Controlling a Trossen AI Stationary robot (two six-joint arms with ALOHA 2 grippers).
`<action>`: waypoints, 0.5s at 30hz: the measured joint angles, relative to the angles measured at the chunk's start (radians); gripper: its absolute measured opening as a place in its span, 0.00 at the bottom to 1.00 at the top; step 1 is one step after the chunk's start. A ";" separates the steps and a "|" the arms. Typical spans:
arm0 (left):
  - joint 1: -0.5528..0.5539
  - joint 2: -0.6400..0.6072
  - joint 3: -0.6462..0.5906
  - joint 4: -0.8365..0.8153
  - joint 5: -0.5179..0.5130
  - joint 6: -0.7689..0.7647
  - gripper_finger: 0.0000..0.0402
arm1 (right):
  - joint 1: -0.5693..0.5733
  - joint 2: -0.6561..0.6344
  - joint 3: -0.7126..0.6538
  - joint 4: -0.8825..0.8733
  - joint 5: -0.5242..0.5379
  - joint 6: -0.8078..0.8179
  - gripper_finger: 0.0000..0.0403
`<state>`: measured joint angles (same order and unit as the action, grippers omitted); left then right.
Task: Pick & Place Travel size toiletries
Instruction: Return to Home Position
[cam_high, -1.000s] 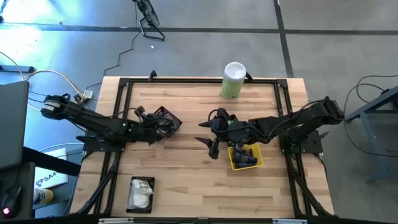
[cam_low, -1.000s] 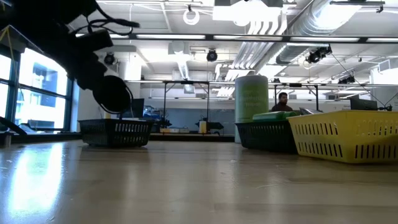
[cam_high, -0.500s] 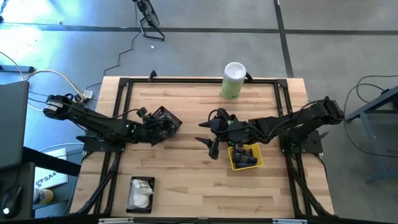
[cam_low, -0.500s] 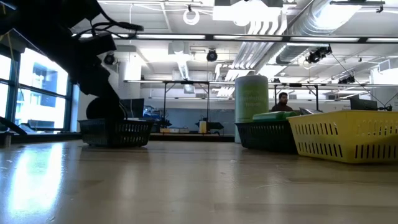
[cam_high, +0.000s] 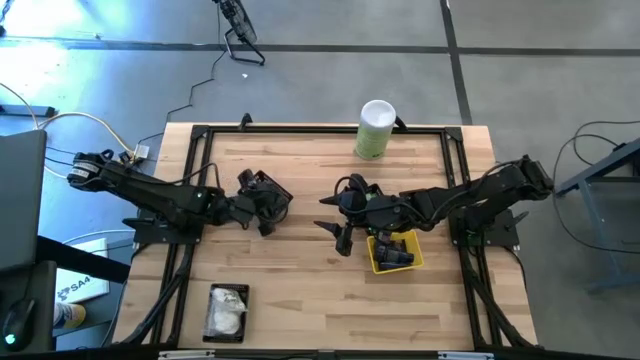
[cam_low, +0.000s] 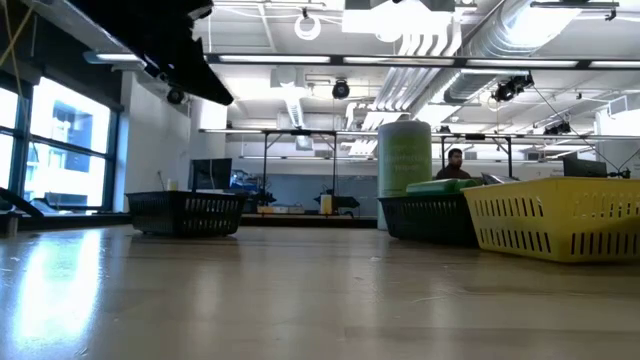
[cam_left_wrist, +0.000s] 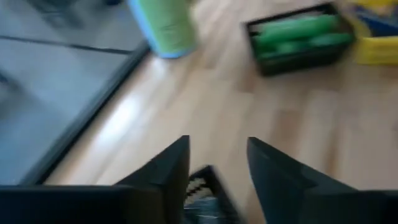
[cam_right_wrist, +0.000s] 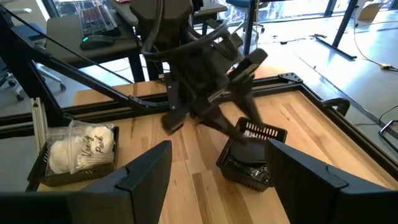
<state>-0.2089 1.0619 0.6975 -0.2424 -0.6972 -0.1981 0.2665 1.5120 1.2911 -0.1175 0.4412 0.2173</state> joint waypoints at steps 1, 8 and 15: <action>0.000 0.001 0.000 0.009 0.041 0.010 0.36 | 0.000 0.000 0.000 0.001 -0.001 0.000 0.62; 0.000 0.000 0.000 0.099 0.144 0.052 0.11 | 0.000 0.000 0.000 0.000 -0.002 0.000 0.61; 0.000 0.000 0.000 0.145 0.197 0.090 0.02 | 0.000 0.000 0.000 -0.009 -0.006 0.000 0.50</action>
<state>-0.2089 1.0622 0.6975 -0.0975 -0.5002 -0.1085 0.2665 1.5124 1.2911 -0.1265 0.4351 0.2173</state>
